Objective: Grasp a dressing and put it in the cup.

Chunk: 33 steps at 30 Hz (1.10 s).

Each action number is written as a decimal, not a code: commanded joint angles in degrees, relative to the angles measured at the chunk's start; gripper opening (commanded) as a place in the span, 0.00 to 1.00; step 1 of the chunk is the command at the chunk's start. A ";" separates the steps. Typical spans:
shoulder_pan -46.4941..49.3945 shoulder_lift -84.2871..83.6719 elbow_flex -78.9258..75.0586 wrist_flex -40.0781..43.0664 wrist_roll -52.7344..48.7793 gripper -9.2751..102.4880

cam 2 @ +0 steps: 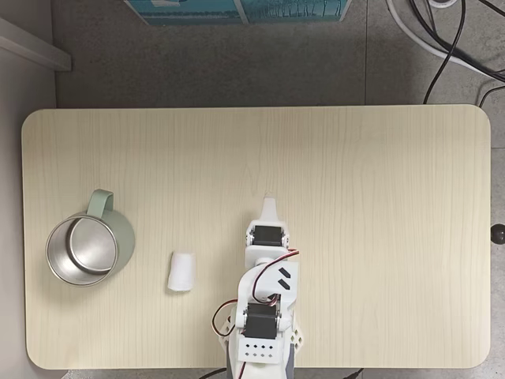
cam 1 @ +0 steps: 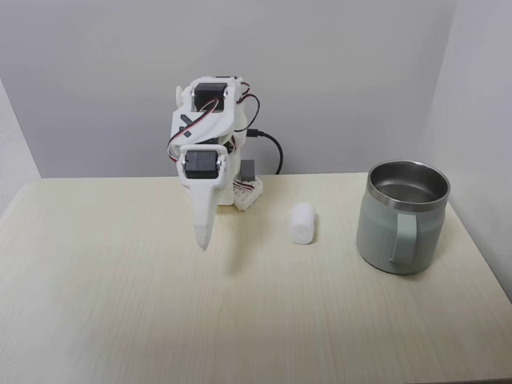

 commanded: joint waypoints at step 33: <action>-28.30 51.68 77.78 47.46 -29.00 0.13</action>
